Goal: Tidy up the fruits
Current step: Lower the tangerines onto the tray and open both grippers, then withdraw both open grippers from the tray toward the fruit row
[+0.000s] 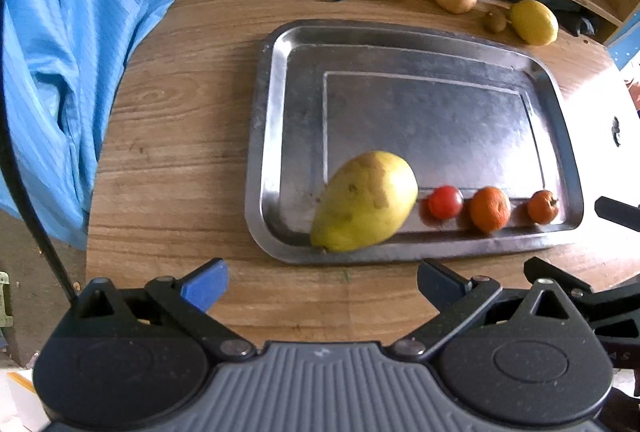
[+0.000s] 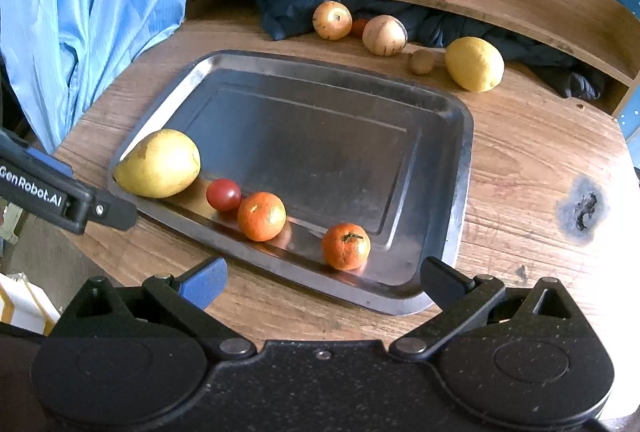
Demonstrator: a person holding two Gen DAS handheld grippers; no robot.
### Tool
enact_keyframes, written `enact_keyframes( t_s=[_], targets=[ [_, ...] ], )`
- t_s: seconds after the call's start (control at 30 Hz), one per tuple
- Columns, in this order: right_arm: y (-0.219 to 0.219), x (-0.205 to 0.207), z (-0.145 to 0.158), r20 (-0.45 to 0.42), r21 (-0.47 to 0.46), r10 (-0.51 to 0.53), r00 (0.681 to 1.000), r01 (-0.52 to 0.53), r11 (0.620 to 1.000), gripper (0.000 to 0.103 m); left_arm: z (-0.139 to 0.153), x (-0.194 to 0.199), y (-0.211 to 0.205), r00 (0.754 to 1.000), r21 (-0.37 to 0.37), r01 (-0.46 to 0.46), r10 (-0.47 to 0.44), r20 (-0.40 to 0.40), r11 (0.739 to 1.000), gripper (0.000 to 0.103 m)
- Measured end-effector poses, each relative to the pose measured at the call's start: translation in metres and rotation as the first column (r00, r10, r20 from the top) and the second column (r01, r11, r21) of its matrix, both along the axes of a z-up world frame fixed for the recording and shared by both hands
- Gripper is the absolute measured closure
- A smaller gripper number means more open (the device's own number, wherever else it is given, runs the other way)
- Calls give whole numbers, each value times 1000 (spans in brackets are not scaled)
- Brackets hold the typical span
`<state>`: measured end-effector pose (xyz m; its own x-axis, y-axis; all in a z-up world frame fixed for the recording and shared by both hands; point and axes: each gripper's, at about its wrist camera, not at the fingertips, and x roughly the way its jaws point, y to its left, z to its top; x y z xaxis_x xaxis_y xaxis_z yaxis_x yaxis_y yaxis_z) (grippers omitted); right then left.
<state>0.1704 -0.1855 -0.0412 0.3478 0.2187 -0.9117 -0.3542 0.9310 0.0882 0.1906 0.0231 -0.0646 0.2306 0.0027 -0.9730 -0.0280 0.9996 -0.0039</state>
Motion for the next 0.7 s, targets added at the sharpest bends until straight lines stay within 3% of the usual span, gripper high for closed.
enact_keyframes(
  t_s=[0.7],
  targets=[
    [-11,53,4,55,18,-82,995,81,997,1,5,67,-7,998,0,63,-63,18,998,0]
  ],
)
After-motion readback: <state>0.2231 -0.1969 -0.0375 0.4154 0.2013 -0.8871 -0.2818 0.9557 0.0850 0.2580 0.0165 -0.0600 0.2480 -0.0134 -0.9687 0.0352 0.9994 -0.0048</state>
